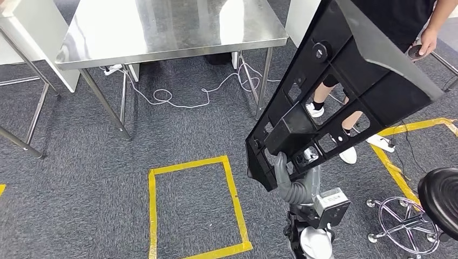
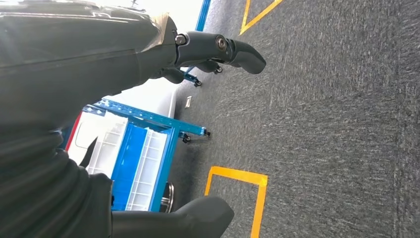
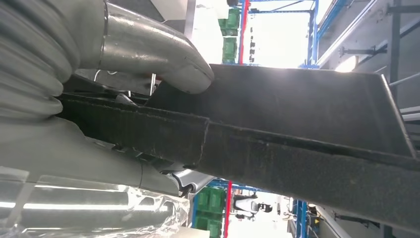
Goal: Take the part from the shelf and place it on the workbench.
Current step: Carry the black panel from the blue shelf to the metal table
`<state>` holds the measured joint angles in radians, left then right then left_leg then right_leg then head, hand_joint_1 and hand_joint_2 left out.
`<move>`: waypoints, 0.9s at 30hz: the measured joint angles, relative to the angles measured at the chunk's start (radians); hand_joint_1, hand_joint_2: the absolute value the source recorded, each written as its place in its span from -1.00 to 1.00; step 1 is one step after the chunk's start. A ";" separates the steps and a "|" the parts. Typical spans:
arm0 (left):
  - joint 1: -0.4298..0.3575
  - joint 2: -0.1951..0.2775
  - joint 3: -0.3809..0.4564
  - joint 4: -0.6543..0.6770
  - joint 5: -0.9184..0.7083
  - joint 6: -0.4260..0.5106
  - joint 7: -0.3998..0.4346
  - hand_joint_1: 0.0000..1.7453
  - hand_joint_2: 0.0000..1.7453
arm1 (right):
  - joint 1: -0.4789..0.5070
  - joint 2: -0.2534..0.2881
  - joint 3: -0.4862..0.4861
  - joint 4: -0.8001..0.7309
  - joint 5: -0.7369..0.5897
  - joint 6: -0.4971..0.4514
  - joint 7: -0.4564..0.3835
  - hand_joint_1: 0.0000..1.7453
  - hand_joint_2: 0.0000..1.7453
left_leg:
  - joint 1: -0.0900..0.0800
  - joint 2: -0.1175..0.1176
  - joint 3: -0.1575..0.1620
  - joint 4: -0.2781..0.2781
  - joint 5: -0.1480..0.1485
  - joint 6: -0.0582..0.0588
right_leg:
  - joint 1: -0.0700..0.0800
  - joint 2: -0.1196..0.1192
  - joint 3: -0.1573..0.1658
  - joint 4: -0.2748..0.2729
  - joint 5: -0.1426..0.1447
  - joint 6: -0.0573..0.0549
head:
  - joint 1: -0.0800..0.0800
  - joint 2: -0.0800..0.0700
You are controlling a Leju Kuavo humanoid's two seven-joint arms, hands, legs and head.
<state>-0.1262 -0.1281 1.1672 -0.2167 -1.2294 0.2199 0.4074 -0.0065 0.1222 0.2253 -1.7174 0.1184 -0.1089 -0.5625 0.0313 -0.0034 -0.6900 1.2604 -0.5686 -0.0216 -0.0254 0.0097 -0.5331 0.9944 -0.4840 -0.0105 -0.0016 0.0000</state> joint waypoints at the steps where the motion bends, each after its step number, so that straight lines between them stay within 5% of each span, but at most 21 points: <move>1: 0.001 0.000 0.000 0.000 0.000 0.000 0.000 -1.00 1.00 | 0.001 0.000 -0.001 0.000 0.002 0.001 0.000 1.00 1.00 | 0.006 0.003 0.013 -0.055 0.050 -0.007 | -0.005 0.001 0.014 0.000 -0.010 0.007 | 0.000 0.000; 2: 0.002 0.000 0.000 0.000 0.000 0.000 0.000 -1.00 1.00 | 0.001 0.001 -0.001 0.000 0.003 0.001 0.000 1.00 1.00 | 0.011 0.006 0.035 -0.117 0.094 -0.014 | -0.007 0.001 0.024 0.000 -0.021 0.015 | -0.001 0.000; 4: 0.001 0.000 0.000 0.001 0.000 0.000 0.000 -1.00 1.00 | -0.001 0.003 -0.002 0.000 0.006 0.002 -0.001 1.00 1.00 | 0.008 0.013 0.075 -0.211 0.129 -0.012 | -0.005 0.002 0.037 -0.002 -0.039 0.034 | -0.006 0.000; 7: 0.000 0.000 0.000 0.001 0.003 -0.001 0.000 -1.00 1.00 | -0.003 0.006 -0.002 -0.002 0.009 0.004 -0.001 1.00 1.00 | -0.003 0.015 0.090 -0.232 0.105 0.026 | 0.002 0.000 0.058 -0.004 -0.048 0.059 | -0.008 0.000; 9: 0.001 -0.001 0.000 0.000 0.005 0.000 0.000 -1.00 1.00 | -0.005 0.007 -0.002 -0.003 0.012 0.006 -0.001 1.00 1.00 | -0.006 0.012 0.105 -0.236 0.098 0.047 | 0.004 -0.002 0.045 0.034 -0.057 0.065 | -0.005 0.000; 13: 0.001 -0.002 0.000 0.000 0.006 0.000 0.000 -1.00 1.00 | -0.009 0.006 -0.002 -0.003 0.018 0.011 -0.001 1.00 1.00 | -0.016 0.006 0.131 -0.238 0.073 0.074 | 0.006 -0.004 -0.133 0.291 -0.122 0.050 | 0.001 0.000; 15: 0.002 -0.002 0.000 0.000 0.007 0.000 0.000 -1.00 1.00 | -0.008 0.006 -0.002 -0.003 0.021 0.013 0.000 1.00 1.00 | -0.024 0.001 0.154 -0.238 0.055 0.078 | 0.013 -0.004 -0.181 0.305 -0.127 0.048 | 0.001 0.000; 18: 0.002 -0.007 0.000 0.001 0.008 -0.001 0.000 -1.00 1.00 | -0.009 0.005 -0.002 -0.003 0.025 0.014 0.001 1.00 1.00 | -0.037 -0.005 0.196 -0.238 0.021 0.080 | 0.034 -0.003 -0.153 0.130 -0.014 0.045 | 0.000 0.000; 20: 0.001 -0.010 0.000 0.002 0.008 -0.002 0.000 -1.00 1.00 | -0.011 0.005 -0.002 -0.004 0.027 0.014 0.003 1.00 1.00 | -0.043 -0.008 0.211 -0.240 -0.001 0.074 | 0.044 0.000 -0.130 0.058 0.041 0.023 | 0.000 0.000; 24: -0.002 -0.009 0.001 0.001 0.011 -0.002 0.000 -1.00 1.00 | -0.032 0.007 -0.004 -0.004 0.031 0.013 0.012 1.00 1.00 | -0.042 -0.005 0.208 -0.174 0.008 0.057 | 0.028 0.004 -0.085 0.025 0.054 -0.014 | -0.001 0.000; 27: -0.006 -0.009 0.000 0.001 0.009 -0.002 0.000 -1.00 1.00 | -0.050 0.010 -0.005 -0.004 0.032 0.009 0.019 1.00 1.00 | -0.030 -0.004 0.100 -0.016 -0.023 0.036 | 0.018 0.004 -0.046 0.008 0.040 -0.024 | -0.006 0.000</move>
<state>-0.1323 -0.1371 1.1677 -0.2159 -1.2202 0.2177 0.4070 -0.0569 0.1320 0.2205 -1.7214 0.1505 -0.0997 -0.5432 0.0014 -0.0071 -0.5904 1.2448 -0.5917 0.0146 -0.0074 0.0139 -0.5793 1.0026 -0.4439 -0.0349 -0.0072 0.0000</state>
